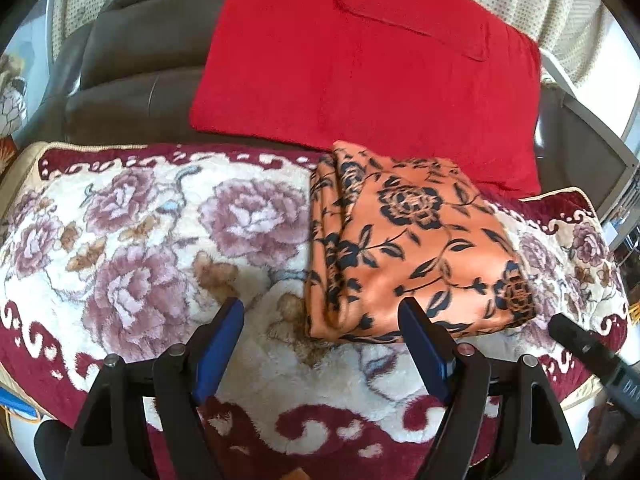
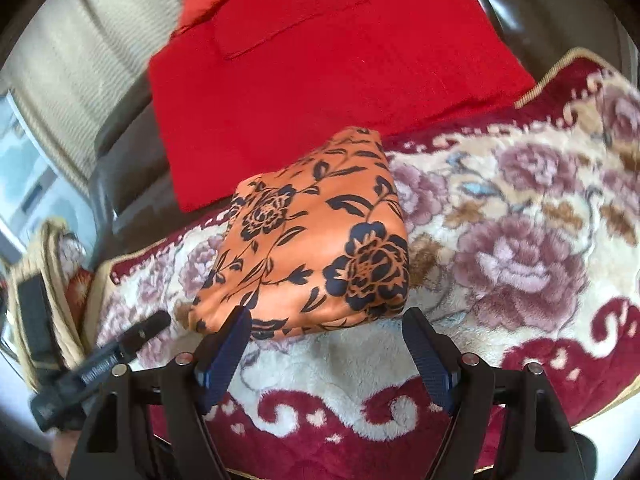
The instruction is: Fold small clothes
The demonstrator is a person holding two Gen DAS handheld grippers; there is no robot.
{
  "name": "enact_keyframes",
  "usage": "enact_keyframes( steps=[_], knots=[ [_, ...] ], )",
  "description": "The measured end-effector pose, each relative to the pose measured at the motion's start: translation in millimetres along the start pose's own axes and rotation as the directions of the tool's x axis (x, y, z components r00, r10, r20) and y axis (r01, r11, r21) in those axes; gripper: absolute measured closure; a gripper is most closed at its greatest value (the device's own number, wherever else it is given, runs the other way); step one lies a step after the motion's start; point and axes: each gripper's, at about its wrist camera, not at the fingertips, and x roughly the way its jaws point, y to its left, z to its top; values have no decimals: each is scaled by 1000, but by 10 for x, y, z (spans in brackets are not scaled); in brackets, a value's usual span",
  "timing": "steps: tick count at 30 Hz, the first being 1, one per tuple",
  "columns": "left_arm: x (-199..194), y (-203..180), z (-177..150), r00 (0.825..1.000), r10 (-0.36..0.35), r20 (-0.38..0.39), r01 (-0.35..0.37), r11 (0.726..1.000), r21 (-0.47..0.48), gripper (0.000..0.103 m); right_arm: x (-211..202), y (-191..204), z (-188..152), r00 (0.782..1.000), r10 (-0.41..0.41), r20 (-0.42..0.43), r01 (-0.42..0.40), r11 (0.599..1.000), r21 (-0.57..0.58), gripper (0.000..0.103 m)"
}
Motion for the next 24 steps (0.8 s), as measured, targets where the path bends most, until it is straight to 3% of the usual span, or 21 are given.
enact_keyframes(
  steps=[16, 24],
  knots=[
    [-346, -255, 34, 994, 59, 90, -68, 992, 104, 18, -354, 429, -107, 988, -115, 99, 133, 970, -204, 22],
    [-355, -267, 48, 992, 70, 101, -81, 990, 112, 13, -281, 548, -113, 982, -163, 93, 181, 953, -242, 22]
  ],
)
